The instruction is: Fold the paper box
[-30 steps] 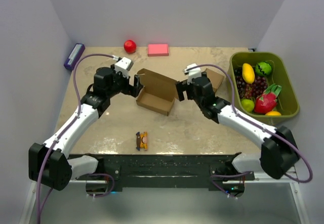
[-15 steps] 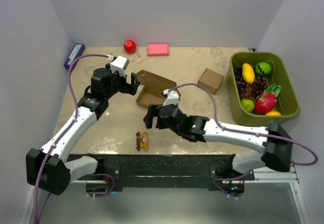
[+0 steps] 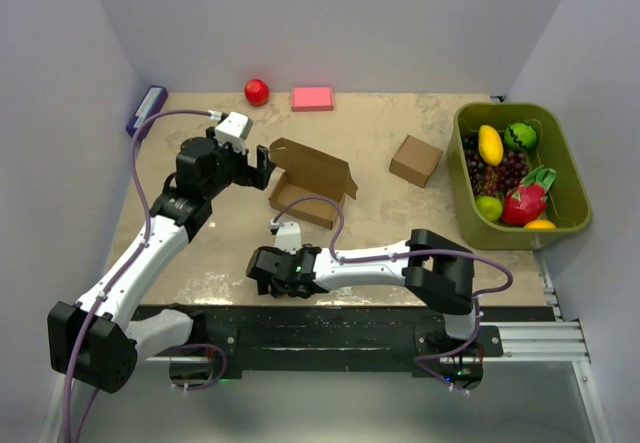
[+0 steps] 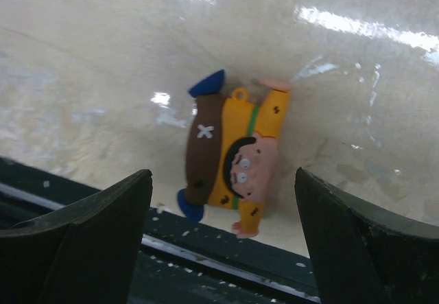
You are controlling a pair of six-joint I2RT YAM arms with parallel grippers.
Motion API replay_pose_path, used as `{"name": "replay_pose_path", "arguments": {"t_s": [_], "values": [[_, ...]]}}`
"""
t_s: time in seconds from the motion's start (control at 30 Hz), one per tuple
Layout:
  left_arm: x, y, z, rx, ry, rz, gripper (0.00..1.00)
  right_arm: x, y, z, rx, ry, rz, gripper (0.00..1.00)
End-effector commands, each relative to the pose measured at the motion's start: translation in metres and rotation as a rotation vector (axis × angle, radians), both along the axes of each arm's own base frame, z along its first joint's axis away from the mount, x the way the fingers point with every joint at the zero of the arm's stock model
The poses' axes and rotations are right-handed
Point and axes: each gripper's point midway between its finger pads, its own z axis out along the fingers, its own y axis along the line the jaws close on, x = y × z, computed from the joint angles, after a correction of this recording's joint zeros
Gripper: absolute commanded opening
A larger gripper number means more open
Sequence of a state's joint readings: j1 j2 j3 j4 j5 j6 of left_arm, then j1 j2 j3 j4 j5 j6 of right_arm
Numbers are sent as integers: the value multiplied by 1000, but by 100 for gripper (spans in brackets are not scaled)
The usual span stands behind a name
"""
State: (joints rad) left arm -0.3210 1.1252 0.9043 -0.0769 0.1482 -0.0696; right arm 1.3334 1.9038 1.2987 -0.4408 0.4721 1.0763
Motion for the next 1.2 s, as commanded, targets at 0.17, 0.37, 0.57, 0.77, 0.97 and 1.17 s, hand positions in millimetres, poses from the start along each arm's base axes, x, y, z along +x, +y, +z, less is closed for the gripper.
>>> {"name": "replay_pose_path", "arguments": {"t_s": [0.17, 0.37, 0.57, 0.77, 0.97, 1.17], "values": [[-1, 0, 19, -47, -42, 15, 96, 11, -6, 0, -74, -33, -46, 75], [-1, 2, 18, -43, -42, 25, 96, 14, 0, -7, -144, -45, -1, 66], [-1, 1, 20, -44, -47, 20, 96, 15, -6, -14, -187, -43, 21, 51], [-5, 0, 27, -70, -56, 16, 96, 32, -9, 32, -154, -159, 130, 29], [-2, 32, 43, -105, -112, 128, 99, 74, -29, 107, -170, -307, 387, 23], [-5, 38, 48, -116, -128, 135, 99, 142, -58, 151, -319, -442, 578, 22]]}}
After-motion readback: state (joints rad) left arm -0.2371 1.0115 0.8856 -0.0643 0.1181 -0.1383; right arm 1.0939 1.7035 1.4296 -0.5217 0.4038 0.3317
